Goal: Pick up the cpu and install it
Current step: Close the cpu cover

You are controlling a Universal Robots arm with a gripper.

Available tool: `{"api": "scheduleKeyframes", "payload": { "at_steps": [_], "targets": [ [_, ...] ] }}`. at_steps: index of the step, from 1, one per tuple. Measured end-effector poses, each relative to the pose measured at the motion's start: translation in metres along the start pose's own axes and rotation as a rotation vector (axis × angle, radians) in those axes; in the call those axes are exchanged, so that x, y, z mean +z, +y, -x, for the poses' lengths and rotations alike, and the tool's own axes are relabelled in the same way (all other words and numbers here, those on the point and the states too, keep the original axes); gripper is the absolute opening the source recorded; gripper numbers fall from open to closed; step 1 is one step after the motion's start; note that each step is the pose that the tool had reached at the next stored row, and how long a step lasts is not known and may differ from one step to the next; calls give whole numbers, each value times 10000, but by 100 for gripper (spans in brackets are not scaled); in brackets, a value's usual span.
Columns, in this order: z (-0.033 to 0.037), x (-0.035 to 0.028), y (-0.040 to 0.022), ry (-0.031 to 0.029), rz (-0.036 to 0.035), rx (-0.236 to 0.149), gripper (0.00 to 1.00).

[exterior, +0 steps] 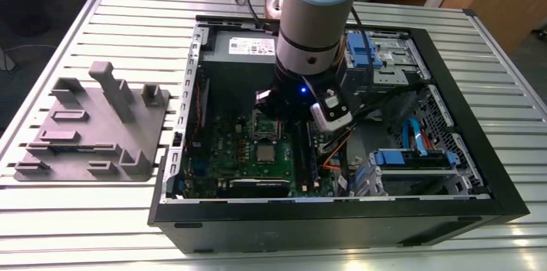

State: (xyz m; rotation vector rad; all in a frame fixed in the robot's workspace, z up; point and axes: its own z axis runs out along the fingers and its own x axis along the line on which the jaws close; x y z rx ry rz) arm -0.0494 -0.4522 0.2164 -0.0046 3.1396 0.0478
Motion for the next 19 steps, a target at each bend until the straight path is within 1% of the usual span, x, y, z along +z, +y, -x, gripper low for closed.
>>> {"api": "scheduleKeyframes", "payload": {
  "at_steps": [2, 3, 12, 14, 15, 18, 19],
  "targets": [
    [1, 7, 0, 9, 0, -295, 10],
    [6, 10, 5, 10, -1, -333, 10],
    [59, 36, 104, 13, 6, -447, 10],
    [66, 43, 116, 15, 7, -509, 10],
    [66, 47, 116, 17, 8, -599, 10],
    [68, 54, 116, 33, 5, -1072, 10],
    [73, 55, 119, 35, 5, -1136, 10]
  ]
}}
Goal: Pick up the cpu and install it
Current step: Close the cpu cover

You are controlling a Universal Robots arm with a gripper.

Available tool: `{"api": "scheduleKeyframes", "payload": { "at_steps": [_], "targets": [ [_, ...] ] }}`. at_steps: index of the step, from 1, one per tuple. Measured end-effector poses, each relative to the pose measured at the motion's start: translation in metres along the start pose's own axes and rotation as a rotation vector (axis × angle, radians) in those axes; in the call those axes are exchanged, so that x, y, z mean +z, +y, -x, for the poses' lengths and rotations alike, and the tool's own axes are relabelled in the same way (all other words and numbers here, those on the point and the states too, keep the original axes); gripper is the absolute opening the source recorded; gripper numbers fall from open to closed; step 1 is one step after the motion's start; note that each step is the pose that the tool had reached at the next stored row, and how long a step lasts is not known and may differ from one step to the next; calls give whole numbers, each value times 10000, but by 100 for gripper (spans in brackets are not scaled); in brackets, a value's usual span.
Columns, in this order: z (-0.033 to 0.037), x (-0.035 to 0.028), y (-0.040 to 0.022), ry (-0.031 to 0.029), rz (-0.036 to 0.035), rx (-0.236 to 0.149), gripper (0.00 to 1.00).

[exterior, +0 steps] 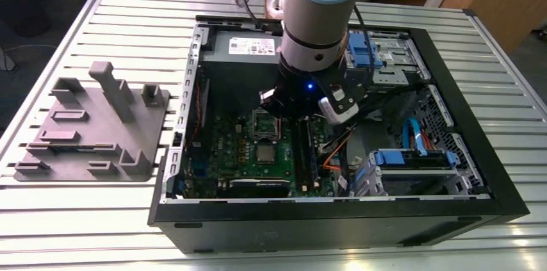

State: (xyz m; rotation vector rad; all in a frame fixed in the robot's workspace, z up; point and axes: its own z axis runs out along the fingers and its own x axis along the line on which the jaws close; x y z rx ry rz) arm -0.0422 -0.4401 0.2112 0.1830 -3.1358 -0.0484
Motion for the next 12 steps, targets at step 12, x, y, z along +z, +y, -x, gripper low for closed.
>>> {"api": "scheduleKeyframes", "payload": {
  "at_steps": [12],
  "targets": [
    [39, 54, 160, 10, 12, -388, 10]
  ]
}}
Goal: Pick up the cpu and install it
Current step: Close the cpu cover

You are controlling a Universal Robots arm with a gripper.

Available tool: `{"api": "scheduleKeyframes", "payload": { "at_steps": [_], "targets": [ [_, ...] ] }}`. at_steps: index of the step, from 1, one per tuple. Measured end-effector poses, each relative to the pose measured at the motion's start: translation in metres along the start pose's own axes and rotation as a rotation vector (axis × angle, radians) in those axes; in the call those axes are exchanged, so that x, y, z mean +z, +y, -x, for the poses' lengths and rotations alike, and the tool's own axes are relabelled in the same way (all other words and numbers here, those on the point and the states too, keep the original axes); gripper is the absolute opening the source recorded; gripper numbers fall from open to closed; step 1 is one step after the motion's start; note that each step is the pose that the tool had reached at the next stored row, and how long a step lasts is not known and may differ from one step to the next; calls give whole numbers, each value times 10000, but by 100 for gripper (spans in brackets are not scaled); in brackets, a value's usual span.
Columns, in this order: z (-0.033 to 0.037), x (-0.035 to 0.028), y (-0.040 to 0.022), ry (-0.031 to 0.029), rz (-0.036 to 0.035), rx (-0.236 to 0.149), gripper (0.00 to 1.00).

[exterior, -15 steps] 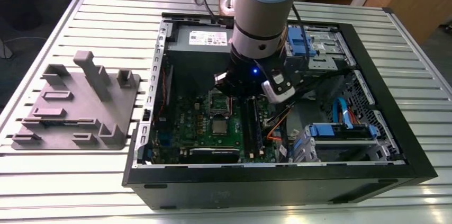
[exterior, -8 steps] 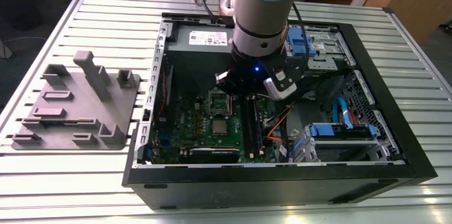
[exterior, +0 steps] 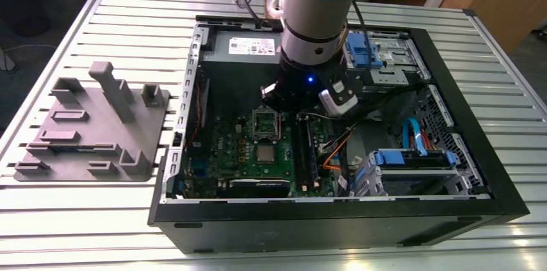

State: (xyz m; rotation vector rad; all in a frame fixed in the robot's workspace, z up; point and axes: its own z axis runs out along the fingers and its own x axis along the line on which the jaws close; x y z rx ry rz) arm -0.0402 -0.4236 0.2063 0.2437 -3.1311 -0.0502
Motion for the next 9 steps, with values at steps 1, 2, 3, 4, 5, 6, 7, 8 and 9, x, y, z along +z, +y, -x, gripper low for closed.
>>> {"api": "scheduleKeyframes", "payload": {
  "at_steps": [1, 2, 3, 4, 5, 6, 7, 8, 9],
  "targets": [
    [-1, 3, 0, 5, 2, -155, 10],
    [-2, 2, -1, 5, 18, -299, 10],
    [-1, 3, 0, -5, 75, -359, 10],
    [0, 4, 0, -25, 184, -392, 10],
    [-1, 3, 0, -43, 299, -417, 10],
    [-1, 4, 0, -68, 438, -436, 10],
    [-1, 3, 0, -95, 593, -452, 10],
    [-1, 3, -2, -119, 723, -459, 10],
    [-1, 3, -3, -127, 765, -460, 10]
  ]
}}
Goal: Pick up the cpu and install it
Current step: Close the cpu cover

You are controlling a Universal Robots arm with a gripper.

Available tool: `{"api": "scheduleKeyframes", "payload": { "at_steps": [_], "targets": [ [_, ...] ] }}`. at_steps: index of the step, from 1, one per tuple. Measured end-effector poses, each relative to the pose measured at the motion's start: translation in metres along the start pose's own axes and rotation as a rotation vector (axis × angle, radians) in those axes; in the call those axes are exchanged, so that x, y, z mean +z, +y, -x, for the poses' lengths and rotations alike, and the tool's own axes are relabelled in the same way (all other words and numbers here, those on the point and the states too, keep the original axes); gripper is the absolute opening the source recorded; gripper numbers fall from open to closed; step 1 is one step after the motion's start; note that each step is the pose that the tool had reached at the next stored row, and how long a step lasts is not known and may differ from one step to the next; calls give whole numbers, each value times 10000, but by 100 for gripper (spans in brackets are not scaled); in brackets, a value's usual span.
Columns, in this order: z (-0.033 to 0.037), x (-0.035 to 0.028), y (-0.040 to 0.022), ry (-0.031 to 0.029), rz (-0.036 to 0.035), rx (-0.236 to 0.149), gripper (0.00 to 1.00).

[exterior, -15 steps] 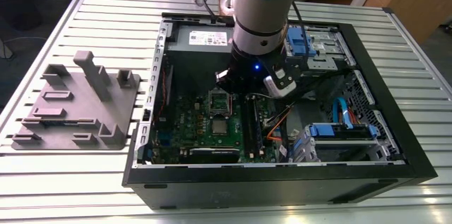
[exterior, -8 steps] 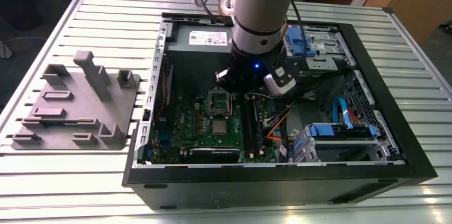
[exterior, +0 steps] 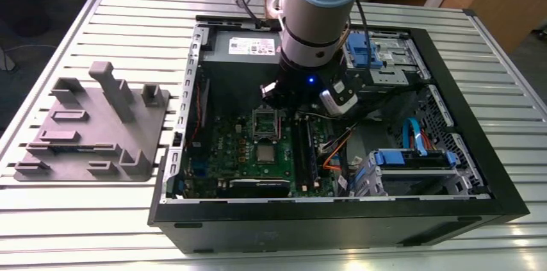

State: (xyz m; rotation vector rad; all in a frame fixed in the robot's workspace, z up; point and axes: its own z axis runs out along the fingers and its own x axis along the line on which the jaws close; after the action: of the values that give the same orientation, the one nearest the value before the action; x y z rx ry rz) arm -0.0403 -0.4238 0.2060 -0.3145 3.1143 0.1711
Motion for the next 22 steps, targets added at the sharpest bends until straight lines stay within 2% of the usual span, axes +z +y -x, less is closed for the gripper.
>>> {"api": "scheduleKeyframes", "payload": {
  "at_steps": [4, 7, 11, 14, 16, 22],
  "targets": [
    [-6, 2, -6, 0, 5, 0, 10],
    [-42, 10, -2, -19, 21, -23, 10],
    [-57, 21, -1, -58, 96, -51, 10],
    [-57, 23, -3, -84, 201, -105, 10],
    [-59, 21, -10, -94, 246, -168, 10],
    [-60, 22, -24, -64, 252, -412, 10]
  ]
}}
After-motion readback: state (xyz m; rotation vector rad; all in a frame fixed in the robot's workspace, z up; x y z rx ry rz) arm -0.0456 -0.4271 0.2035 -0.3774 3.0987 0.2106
